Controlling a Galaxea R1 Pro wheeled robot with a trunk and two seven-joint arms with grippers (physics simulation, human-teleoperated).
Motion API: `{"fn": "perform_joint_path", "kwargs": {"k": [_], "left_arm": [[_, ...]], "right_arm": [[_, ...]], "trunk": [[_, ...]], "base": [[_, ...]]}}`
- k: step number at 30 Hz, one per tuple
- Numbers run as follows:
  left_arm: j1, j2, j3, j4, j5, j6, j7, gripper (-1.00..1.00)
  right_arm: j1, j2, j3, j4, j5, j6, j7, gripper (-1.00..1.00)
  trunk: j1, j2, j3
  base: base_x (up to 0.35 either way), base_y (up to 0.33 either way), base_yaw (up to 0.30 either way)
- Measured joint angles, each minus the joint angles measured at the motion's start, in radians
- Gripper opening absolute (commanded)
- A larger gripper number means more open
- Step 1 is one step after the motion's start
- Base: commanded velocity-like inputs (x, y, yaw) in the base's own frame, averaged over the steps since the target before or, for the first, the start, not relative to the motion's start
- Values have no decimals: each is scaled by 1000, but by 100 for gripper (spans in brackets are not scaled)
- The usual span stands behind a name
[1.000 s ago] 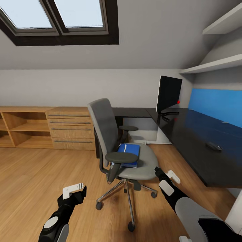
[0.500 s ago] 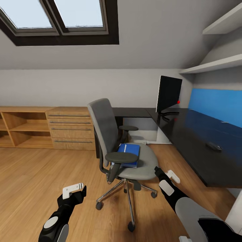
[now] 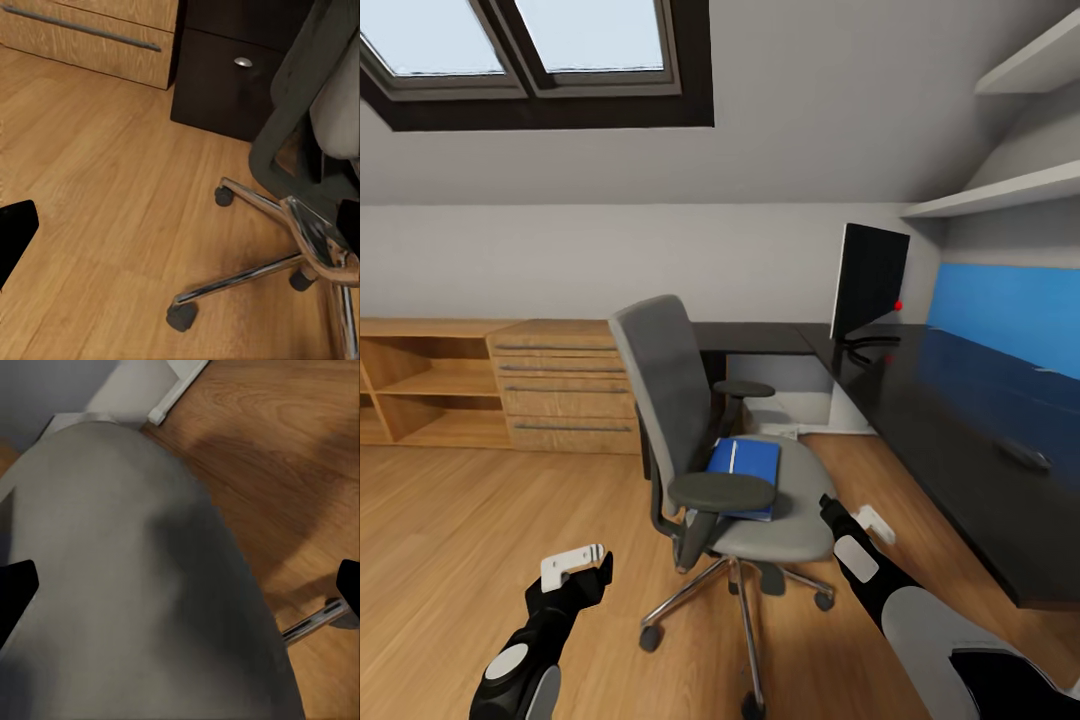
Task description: In the bedroom, organize the workspace by keeping the computer under the desk, ensuring the monitor is on the desk, placing the keyboard on the desk next to the monitor, placing the mouse on the desk next to the keyboard, moving the folder from the swivel chair onto the desk next to the mouse, stacking the notebook on top of the folder with the pen on top of the notebook, and positioning the swivel chair next to the desk.
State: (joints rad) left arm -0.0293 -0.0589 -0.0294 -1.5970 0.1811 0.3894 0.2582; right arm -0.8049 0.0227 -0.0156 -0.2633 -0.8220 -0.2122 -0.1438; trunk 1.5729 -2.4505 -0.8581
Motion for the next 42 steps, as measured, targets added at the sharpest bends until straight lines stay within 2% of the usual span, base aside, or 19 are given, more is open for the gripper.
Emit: {"fn": "perform_joint_path", "kwargs": {"k": [4, 9, 18, 25, 29, 36, 42], "left_arm": [[0, -2, 41, 0, 1, 0, 3, 100], [0, -3, 64, 0, 2, -1, 2, 100], [0, -4, 71, 0, 2, -2, 0, 100], [0, -4, 74, -8, 2, -2, 0, 100], [0, -4, 74, -16, 2, -2, 0, 100], [1, -5, 74, -20, 3, -2, 0, 100], [1, -5, 74, -20, 3, -2, 0, 100]], "right_arm": [[0, 0, 0, 1, 0, 1, -1, 100], [0, -1, -1, 2, -1, 4, -2, 100], [0, -2, -2, 4, -1, 6, -4, 100], [0, -8, -47, 7, -4, 8, -9, 100], [0, -17, -55, 9, -2, 9, -10, 100], [0, -27, -84, 9, 3, 29, -10, 100], [-1, -29, -90, -3, 13, 35, -10, 100]], "trunk": [[0, 0, 0], [0, 0, 0], [0, 0, 0], [0, 0, 0], [0, 0, 0], [27, -49, -22], [30, -51, -45]], "base": [[103, 0, 0], [52, 0, 0], [180, 0, 0], [18, 0, 0], [2, 0, 0], [0, 0, 0], [0, 0, 0]]}}
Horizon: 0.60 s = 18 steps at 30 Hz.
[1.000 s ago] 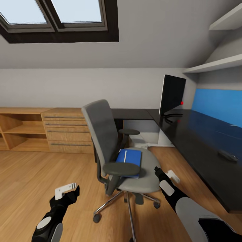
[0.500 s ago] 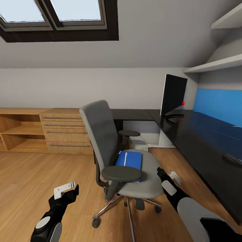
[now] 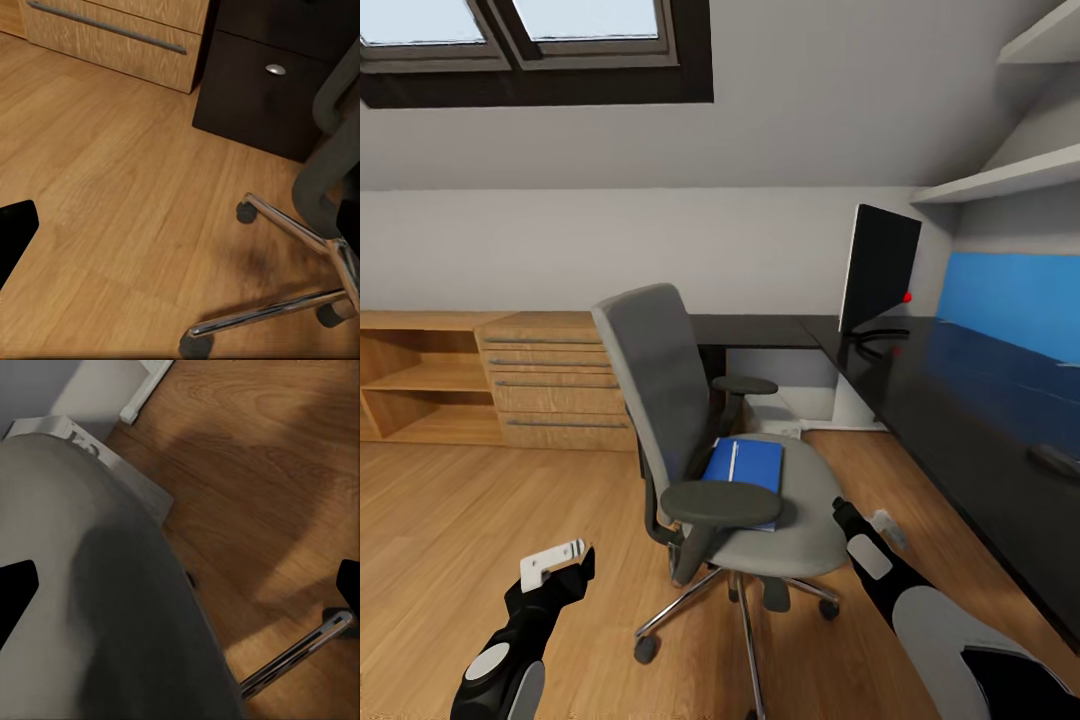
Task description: In the bedroom, organize the workspace by keeping the computer under the desk, ensuring the monitor is on the desk, placing the keyboard on the desk next to the monitor, placing the mouse on the desk next to the keyboard, moving the folder from the swivel chair onto the desk next to the mouse, stacking the notebook on top of the folder with the pen on top of the notebook, and positioning the swivel chair next to the desk.
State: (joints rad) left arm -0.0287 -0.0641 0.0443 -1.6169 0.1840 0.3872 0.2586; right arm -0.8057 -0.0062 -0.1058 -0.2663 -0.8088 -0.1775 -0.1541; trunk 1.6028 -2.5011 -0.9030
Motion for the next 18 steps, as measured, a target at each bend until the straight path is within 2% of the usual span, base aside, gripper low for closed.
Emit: {"fn": "perform_joint_path", "kwargs": {"k": [10, 18], "left_arm": [[0, 0, 0, 0, -1, 0, 0, 100], [0, 0, 1, 0, -1, 0, 0, 100]], "right_arm": [[0, 7, 1, -4, 0, -3, 5, 100], [0, 7, 1, -4, 0, -3, 5, 100]], "trunk": [[0, 0, -4], [0, 0, -4]], "base": [[0, 0, 6], [0, 0, 227]]}}
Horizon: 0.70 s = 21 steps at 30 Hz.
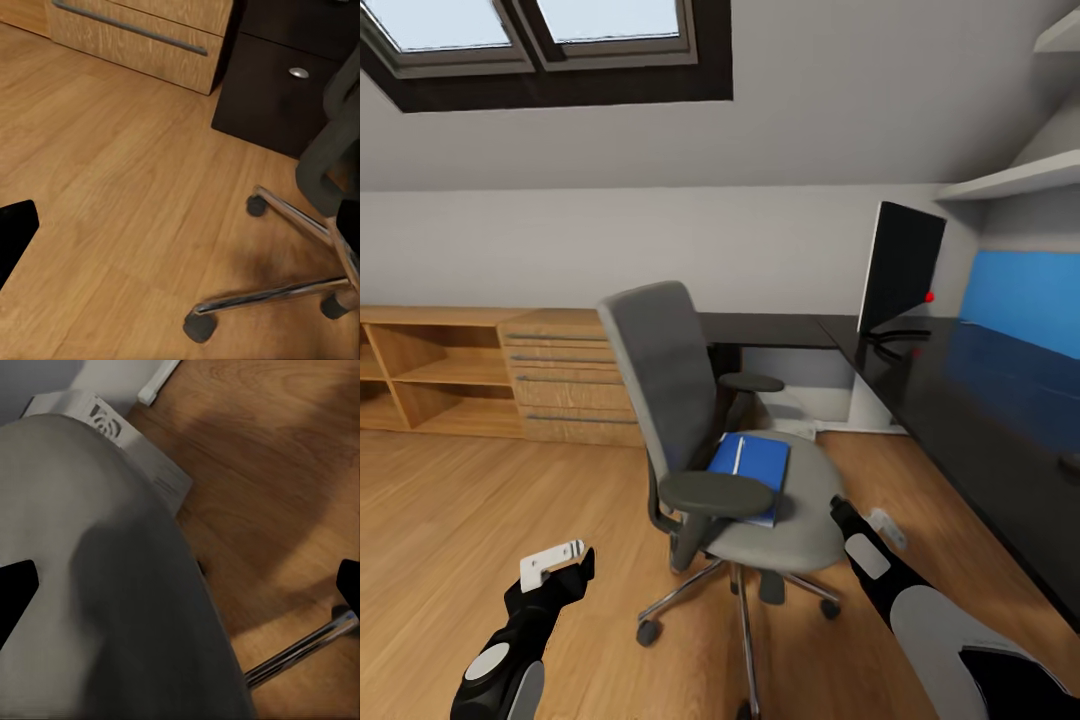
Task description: In the bedroom, organize the workspace by keeping the computer under the desk, ensuring the monitor is on the desk, placing the keyboard on the desk next to the monitor, placing the mouse on the desk next to the keyboard, moving the folder from the swivel chair onto the desk next to the mouse, stacking the notebook on top of the folder with the pen on top of the notebook, and positioning the swivel chair next to the desk.
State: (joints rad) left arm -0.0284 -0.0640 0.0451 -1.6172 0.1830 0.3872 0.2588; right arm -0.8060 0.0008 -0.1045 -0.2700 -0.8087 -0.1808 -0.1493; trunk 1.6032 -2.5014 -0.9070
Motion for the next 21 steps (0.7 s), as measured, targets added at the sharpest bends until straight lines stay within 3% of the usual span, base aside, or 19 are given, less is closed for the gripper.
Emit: {"fn": "perform_joint_path", "kwargs": {"k": [16, 21], "left_arm": [[0, 0, 0, 1, 0, 0, 1, 100], [0, 0, 0, 2, 0, -1, 1, 100]], "right_arm": [[0, -1, -4, 2, 2, -15, 1, 100], [0, 0, 2, -5, -1, 1, 2, 100]], "trunk": [[0, 0, 0], [0, 0, 0]], "base": [[0, 0, 272], [0, 0, 83]]}}
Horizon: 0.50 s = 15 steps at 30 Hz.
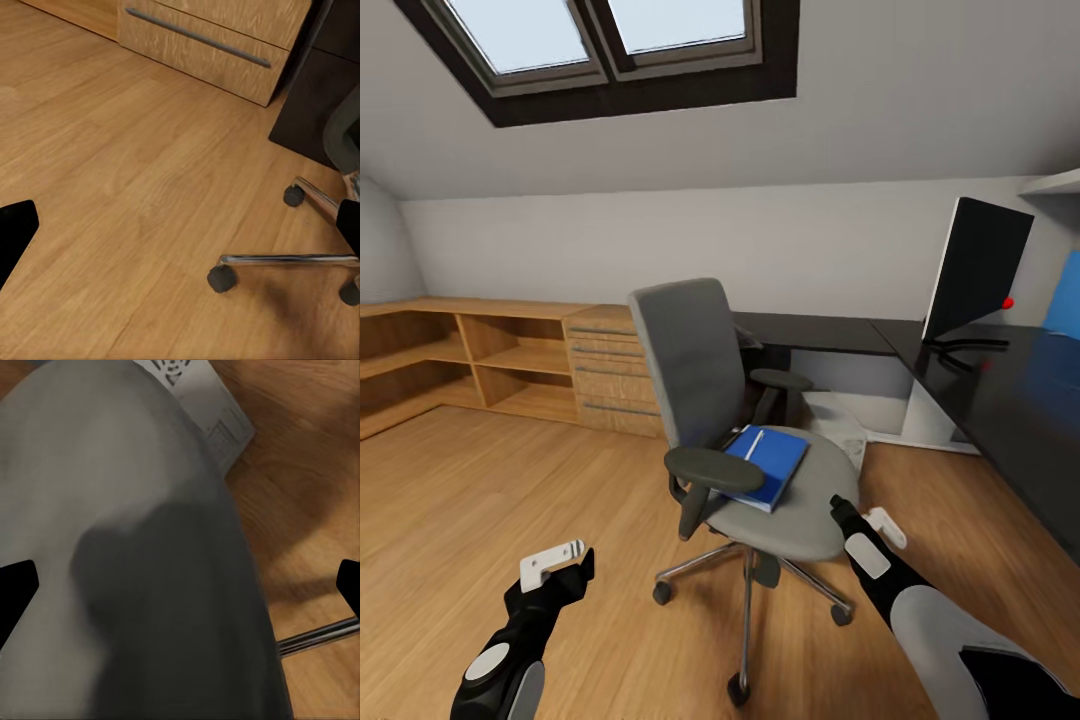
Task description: In the bedroom, organize the workspace by keeping the computer under the desk, ensuring the monitor is on the desk, placing the keyboard on the desk next to the monitor, placing the mouse on the desk next to the keyboard, moving the folder from the swivel chair onto the desk next to the mouse, stacking the notebook on top of the folder with the pen on top of the notebook, and positioning the swivel chair next to the desk.
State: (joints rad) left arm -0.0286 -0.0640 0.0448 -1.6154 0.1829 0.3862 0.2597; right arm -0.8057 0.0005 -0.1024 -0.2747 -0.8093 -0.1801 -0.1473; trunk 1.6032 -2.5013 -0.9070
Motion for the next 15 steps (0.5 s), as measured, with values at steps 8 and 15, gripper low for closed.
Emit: {"fn": "perform_joint_path", "kwargs": {"k": [8, 15], "left_arm": [[0, 0, -2, 0, 0, -2, 0, 100], [0, 1, -1, 0, 0, -1, -1, 100]], "right_arm": [[1, -3, -3, 13, -7, -2, -1, 100], [1, -5, -3, 11, -7, -3, -1, 100]], "trunk": [[-3, 1, 23], [-18, 30, 39]], "base": [[0, 0, 5], [0, 0, 0]]}}
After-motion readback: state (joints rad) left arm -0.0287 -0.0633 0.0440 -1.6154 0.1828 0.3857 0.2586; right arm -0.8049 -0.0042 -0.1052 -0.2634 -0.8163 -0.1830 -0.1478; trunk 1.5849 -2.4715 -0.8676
